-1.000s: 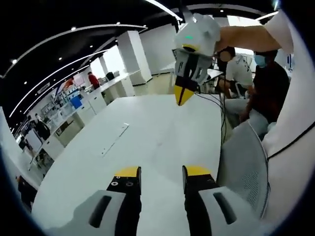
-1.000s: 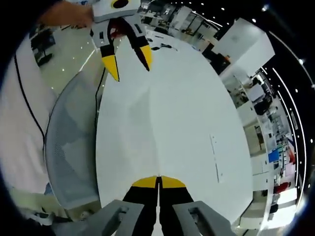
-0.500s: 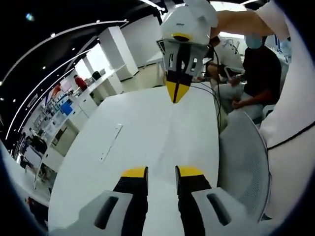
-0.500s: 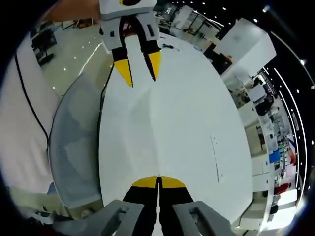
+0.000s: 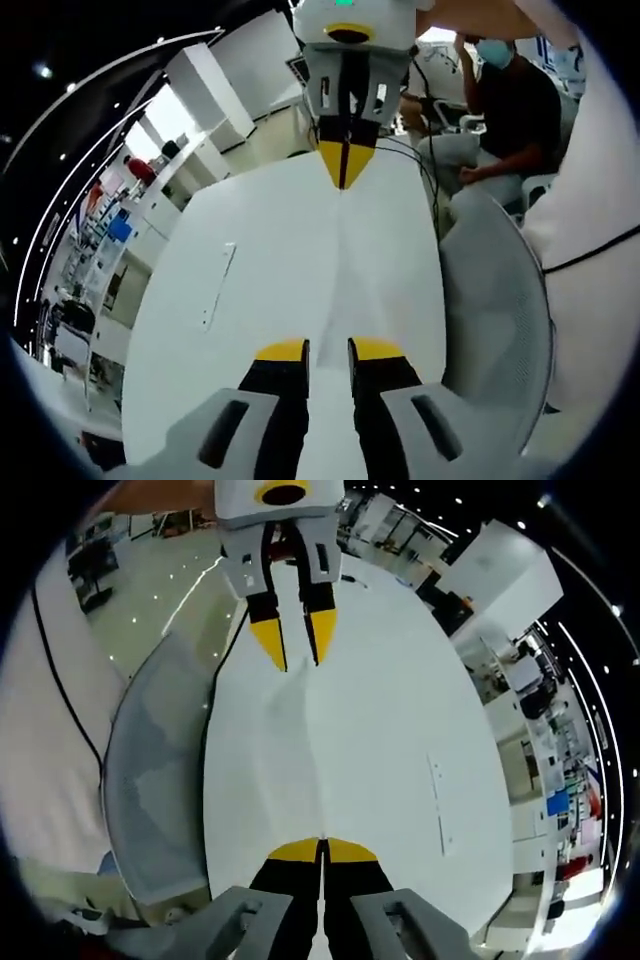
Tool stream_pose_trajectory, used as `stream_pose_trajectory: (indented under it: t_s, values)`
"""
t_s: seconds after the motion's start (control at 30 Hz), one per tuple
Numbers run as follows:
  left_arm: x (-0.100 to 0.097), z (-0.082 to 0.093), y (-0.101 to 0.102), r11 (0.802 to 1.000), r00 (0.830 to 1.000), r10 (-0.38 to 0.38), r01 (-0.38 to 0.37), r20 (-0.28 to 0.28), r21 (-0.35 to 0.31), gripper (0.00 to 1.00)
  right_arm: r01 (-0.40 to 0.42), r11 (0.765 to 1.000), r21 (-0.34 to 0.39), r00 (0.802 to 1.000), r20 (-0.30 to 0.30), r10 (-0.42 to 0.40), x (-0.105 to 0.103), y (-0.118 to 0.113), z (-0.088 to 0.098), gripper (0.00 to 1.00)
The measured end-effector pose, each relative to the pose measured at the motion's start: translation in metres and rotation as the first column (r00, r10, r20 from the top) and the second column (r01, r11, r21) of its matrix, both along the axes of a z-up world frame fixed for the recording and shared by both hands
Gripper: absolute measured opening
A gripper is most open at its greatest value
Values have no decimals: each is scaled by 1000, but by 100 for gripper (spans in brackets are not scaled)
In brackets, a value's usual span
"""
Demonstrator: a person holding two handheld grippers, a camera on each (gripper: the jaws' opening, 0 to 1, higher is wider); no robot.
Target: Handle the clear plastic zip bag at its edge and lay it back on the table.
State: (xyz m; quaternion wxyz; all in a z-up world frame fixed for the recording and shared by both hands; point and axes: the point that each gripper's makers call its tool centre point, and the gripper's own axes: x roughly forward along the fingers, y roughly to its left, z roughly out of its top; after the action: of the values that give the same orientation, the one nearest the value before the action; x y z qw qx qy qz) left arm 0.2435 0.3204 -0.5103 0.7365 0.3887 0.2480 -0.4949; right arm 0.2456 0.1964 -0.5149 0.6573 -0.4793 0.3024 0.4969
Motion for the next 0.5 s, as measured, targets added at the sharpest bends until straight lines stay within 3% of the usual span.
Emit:
stream_pose_trajectory:
  t_s: [0.23, 0.5]
  values:
    - [-1, -3, -3, 998, 1000, -27, 27, -1, 55, 9, -6, 1000, 2, 1000, 0, 6, -3, 2, 1, 0]
    - [-3, -12, 0, 995, 998, -27, 32, -52, 97, 9, -14, 1000, 2, 1000, 6, 14, -4, 3, 3, 0]
